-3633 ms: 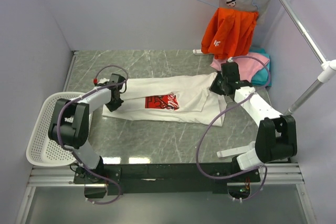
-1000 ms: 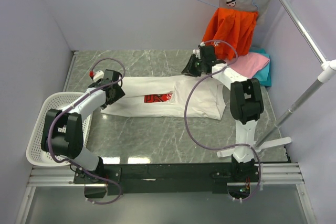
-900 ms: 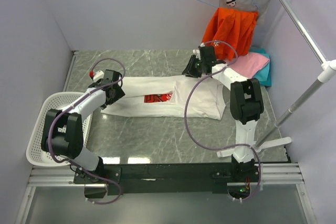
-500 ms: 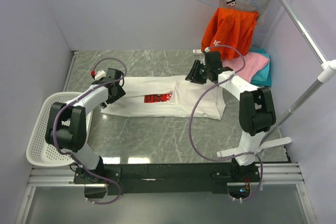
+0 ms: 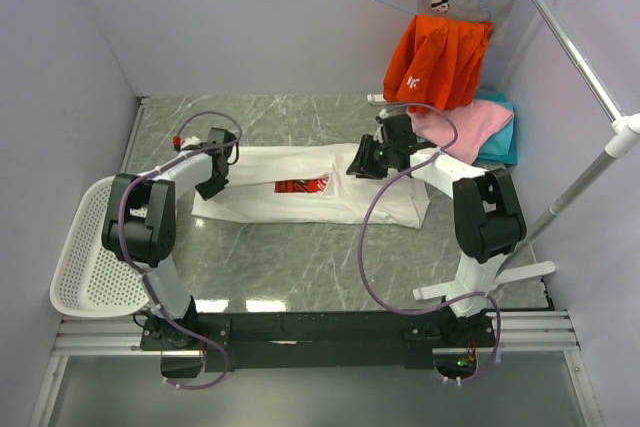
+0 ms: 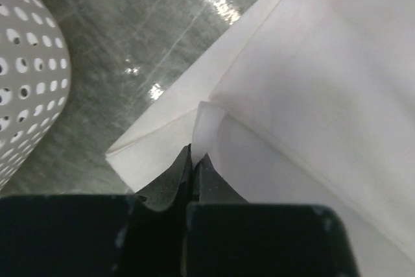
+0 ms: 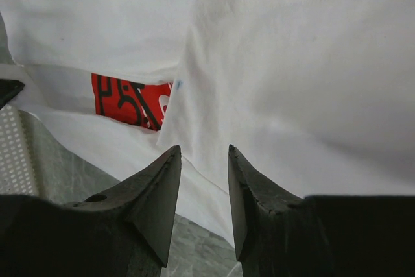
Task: Fold and stack the t-shirts
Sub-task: Fold the other side of the tshirt into a rectangle
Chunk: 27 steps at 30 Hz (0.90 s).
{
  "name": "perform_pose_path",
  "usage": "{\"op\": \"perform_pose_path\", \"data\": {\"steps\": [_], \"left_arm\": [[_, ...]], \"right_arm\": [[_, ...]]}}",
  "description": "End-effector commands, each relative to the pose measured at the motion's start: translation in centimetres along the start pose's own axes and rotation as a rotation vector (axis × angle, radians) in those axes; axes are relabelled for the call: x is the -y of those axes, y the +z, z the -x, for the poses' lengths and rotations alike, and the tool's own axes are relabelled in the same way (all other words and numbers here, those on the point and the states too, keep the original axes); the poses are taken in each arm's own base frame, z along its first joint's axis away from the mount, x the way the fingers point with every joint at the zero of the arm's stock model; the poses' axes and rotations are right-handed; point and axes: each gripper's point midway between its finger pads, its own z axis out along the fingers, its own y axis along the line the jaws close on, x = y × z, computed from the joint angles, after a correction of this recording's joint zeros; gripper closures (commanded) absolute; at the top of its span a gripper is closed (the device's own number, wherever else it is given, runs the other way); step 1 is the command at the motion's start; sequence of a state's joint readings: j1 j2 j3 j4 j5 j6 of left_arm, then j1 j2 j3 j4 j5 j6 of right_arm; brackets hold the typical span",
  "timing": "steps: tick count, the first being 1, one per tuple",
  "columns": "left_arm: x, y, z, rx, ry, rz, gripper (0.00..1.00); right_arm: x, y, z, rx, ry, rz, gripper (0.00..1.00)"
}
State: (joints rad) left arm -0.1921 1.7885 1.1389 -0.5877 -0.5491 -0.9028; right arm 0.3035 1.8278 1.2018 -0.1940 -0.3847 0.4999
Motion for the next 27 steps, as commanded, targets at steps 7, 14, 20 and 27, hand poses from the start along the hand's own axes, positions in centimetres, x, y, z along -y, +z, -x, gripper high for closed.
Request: {"op": "perform_pose_path", "data": {"steps": [7, 14, 20, 27], "left_arm": [[-3.3, 0.8, -1.4, -0.173, 0.087, 0.106, 0.99], [0.1, -0.5, 3.3, -0.189, 0.144, 0.022, 0.99], [2.5, -2.1, 6.0, -0.278, 0.293, -0.016, 0.99], [1.4, -1.4, 4.3, -0.356, 0.370, 0.032, 0.21]], "right_arm": [[-1.1, 0.3, 0.2, -0.003, -0.062, 0.055, 0.58], [-1.4, 0.5, -0.1, -0.018, -0.068, 0.085, 0.59], [-1.7, 0.6, -0.4, -0.036, -0.071, 0.108, 0.59], [-2.0, 0.8, -0.8, -0.048, -0.069, 0.134, 0.59]]}}
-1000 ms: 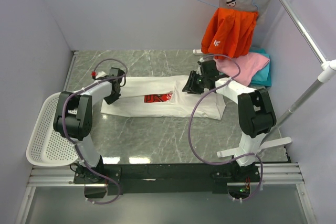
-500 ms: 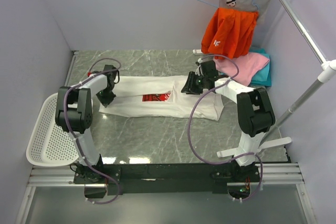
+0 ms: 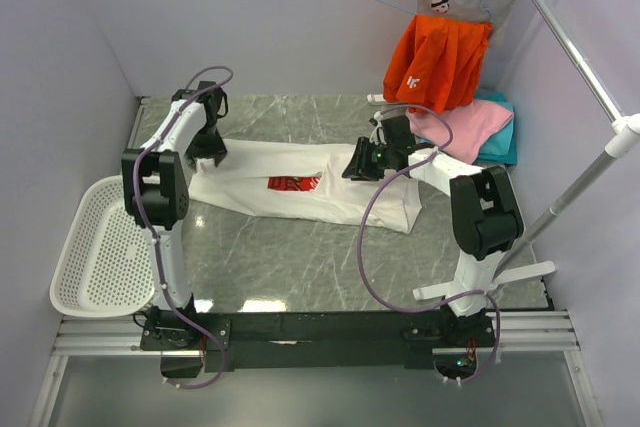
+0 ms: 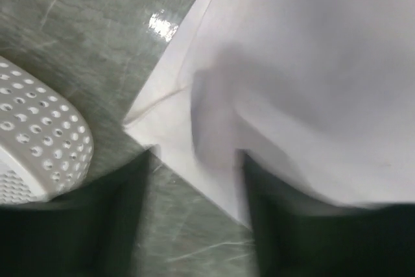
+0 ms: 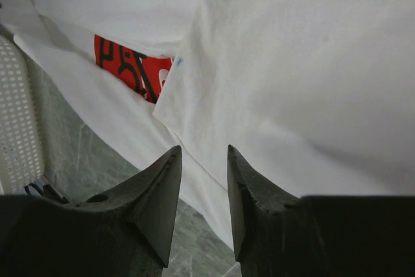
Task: Fold and stack the t-shirts
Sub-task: Fold the other side of the tshirt into a rectangle
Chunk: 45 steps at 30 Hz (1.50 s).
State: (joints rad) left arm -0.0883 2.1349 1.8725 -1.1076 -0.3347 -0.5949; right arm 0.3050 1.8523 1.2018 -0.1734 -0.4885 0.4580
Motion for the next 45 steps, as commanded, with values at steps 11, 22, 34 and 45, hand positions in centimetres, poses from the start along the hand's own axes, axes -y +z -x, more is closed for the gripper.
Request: {"op": "perform_pose_path", "data": {"steps": [11, 22, 34, 45], "left_arm": [[-3.7, -0.7, -3.5, -0.016, -0.029, 0.079, 0.01], [-3.7, 0.5, -4.9, 0.102, -0.241, 0.015, 0.03], [-1.5, 2.5, -1.8, 0.217, -0.243, -0.044, 0.38], [-2.0, 4.4, -2.0, 0.209, -0.219, 0.027, 0.78]], "right_arm": [[-0.8, 0.3, 0.7, 0.014, -0.033, 0.035, 0.59], [-1.0, 0.3, 0.3, 0.002, -0.026, 0.051, 0.59], [-0.9, 0.4, 0.1, -0.005, -0.026, 0.049, 0.59], [-0.6, 0.6, -0.1, -0.015, -0.025, 0.042, 0.59]]}}
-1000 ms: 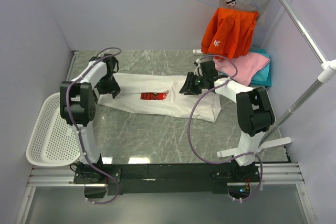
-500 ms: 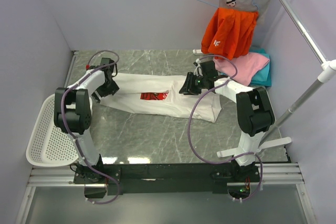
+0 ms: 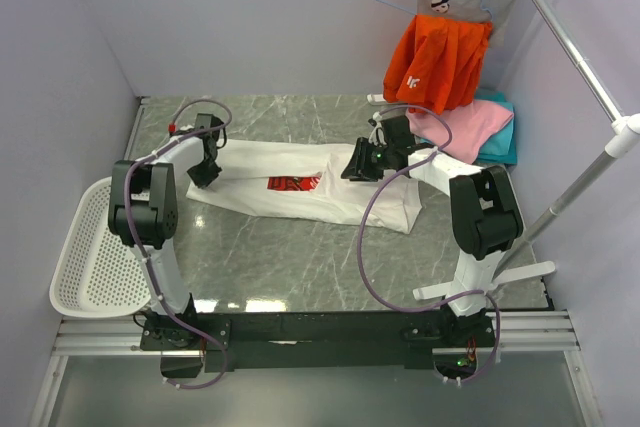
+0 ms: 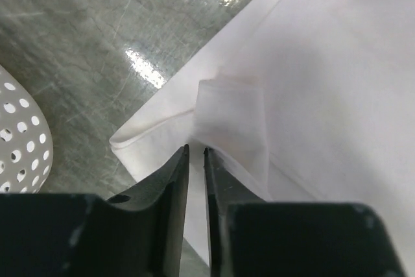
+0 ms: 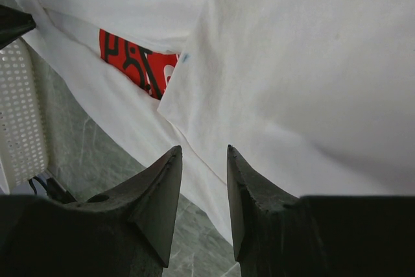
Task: Fold and stack the t-shirts
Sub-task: Fold the other side of the tshirt into a rectangle
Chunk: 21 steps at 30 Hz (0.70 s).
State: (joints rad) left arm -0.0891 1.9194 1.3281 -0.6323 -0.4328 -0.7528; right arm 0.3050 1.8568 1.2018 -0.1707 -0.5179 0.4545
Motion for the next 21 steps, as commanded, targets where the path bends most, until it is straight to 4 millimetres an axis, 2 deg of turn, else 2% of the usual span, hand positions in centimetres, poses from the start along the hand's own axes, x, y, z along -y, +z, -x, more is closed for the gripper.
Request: {"op": "perform_pose_path", "data": {"steps": [1, 3, 4, 5, 7, 12, 15, 21], "left_arm": [[-0.1, 0.3, 1.3, 0.048, -0.006, 0.031, 0.70], [-0.2, 0.0, 1.6, 0.062, -0.011, 0.029, 0.56], [-0.2, -0.1, 1.7, 0.067, -0.016, 0.030, 0.43], [-0.3, -0.2, 1.6, 0.070, -0.020, 0.029, 0.39], [-0.3, -0.4, 1.8, 0.077, -0.033, 0.017, 0.35], [-0.3, -0.7, 1.8, 0.075, -0.053, 0.020, 0.34], [0.1, -1.4, 2.1, 0.077, -0.072, -0.006, 0.33], [1.3, -2.4, 3.1, 0.092, -0.096, -0.069, 0.25]], "right_arm": [[-0.2, 0.6, 0.2, -0.002, -0.023, 0.015, 0.59], [-0.1, 0.7, 0.1, -0.007, -0.021, 0.016, 0.59], [-0.1, 0.7, 0.0, -0.007, -0.021, 0.016, 0.59], [-0.1, 0.8, -0.1, -0.011, -0.019, 0.017, 0.59], [0.0, 0.8, -0.1, -0.011, -0.018, 0.018, 0.59], [0.1, 1.0, -0.2, -0.017, -0.012, 0.018, 0.59], [0.2, 1.0, -0.3, -0.019, -0.013, 0.017, 0.59], [0.3, 1.2, -0.3, -0.024, -0.011, 0.016, 0.59]]}}
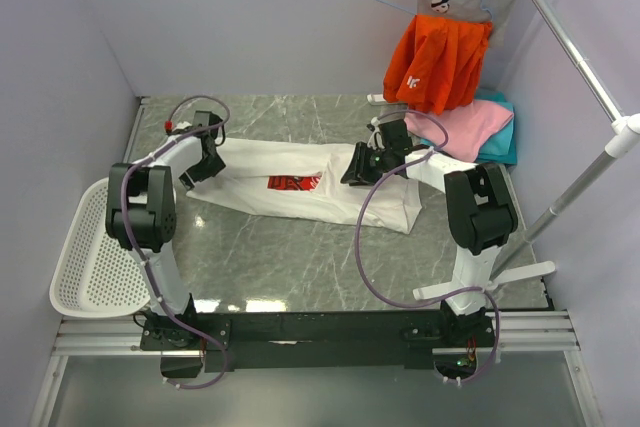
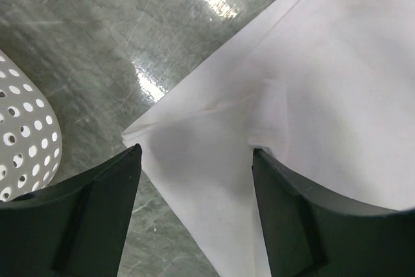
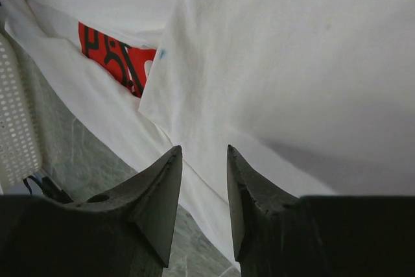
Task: Fold and stack the t-shirts
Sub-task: Fold the other side of the tshirt into a rectangle
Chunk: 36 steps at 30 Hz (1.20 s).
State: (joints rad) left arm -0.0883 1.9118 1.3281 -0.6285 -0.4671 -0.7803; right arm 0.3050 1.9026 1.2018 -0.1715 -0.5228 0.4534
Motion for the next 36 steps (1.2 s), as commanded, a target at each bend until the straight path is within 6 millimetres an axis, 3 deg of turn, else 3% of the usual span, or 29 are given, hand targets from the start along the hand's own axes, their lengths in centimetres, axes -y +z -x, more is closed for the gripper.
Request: {"op": "perform_pose_path", "data": {"steps": [1, 12, 23, 36], "left_arm": [[1.7, -2.1, 2.4, 0.056, -0.062, -0.087, 0.24], [4.0, -0.5, 2.0, 0.060, -0.059, -0.098, 0.22], [6.1, -3.4, 4.1, 0.181, -0.121, -0.203, 0.20], [6.8, -0.2, 2.7, 0.133, -0.060, -0.125, 0.21]], "right_arm": [[-0.9, 0.1, 0.7, 0.015, -0.031, 0.029, 0.59], [-0.3, 0.9, 0.4, -0.003, -0.018, 0.023, 0.59], [0.2, 1.4, 0.2, -0.016, -0.015, 0.010, 0.59], [0.3, 1.5, 0.1, -0.023, -0.013, 0.013, 0.59]]}}
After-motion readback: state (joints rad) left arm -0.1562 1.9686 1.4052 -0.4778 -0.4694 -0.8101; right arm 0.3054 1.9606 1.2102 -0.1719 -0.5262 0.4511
